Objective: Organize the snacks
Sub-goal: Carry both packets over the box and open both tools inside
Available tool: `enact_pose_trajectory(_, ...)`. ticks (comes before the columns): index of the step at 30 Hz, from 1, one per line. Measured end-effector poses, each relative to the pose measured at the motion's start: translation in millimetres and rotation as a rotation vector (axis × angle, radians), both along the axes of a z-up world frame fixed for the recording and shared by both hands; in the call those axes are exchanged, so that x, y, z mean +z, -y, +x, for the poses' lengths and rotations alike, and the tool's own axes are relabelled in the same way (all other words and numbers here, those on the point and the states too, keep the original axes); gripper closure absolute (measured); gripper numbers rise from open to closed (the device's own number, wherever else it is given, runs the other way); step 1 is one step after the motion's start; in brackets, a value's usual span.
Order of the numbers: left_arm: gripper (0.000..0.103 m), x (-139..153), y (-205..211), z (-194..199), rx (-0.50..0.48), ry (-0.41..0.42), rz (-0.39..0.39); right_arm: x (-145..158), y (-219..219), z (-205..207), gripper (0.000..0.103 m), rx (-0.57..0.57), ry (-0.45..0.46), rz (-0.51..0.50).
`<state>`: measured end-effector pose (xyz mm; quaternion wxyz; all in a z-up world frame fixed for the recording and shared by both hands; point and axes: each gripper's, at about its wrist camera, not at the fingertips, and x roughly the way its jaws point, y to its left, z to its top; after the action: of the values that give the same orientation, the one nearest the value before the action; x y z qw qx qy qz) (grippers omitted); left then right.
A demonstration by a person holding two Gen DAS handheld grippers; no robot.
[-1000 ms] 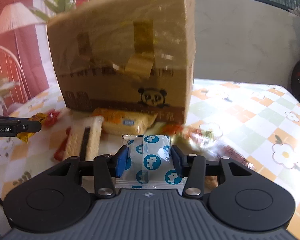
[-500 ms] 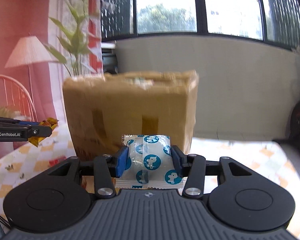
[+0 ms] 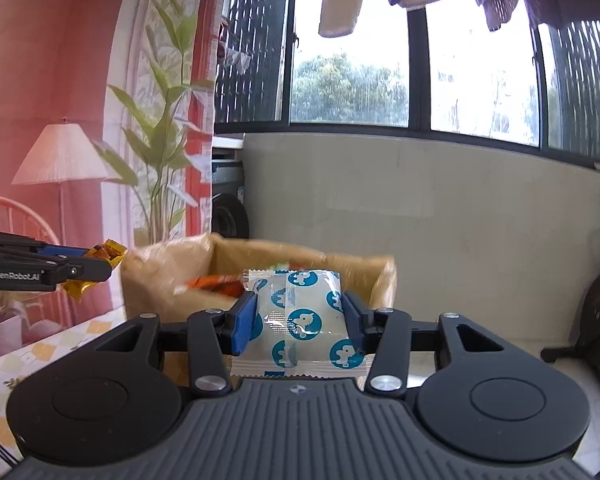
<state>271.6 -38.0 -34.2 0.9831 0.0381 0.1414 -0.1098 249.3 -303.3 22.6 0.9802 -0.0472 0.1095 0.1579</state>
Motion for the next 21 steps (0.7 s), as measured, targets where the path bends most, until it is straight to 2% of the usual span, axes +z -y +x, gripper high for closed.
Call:
enact_pose_trajectory(6, 0.07, 18, 10, 35, 0.003, -0.008, -0.005, 11, -7, 39, 0.055, -0.005, 0.001, -0.001)
enact_pose_trajectory(13, 0.07, 14, 25, 93, 0.01, -0.053, 0.025, -4, -15, 95, 0.055, -0.066, -0.093, 0.003)
enact_pose_trajectory(17, 0.07, 6, 34, 120, 0.002, -0.1, 0.033, -12, -15, 113, 0.055, -0.118, -0.152, 0.007)
enact_pose_trajectory(20, 0.064, -3, 37, 130, 0.001, -0.135, 0.06, -16, -12, 117, 0.053, -0.132, -0.184, 0.012)
enact_pose_trajectory(21, 0.052, -5, 37, 130, 0.002, -0.142, 0.062, -16, -11, 115, 0.05, -0.134, -0.179, 0.013)
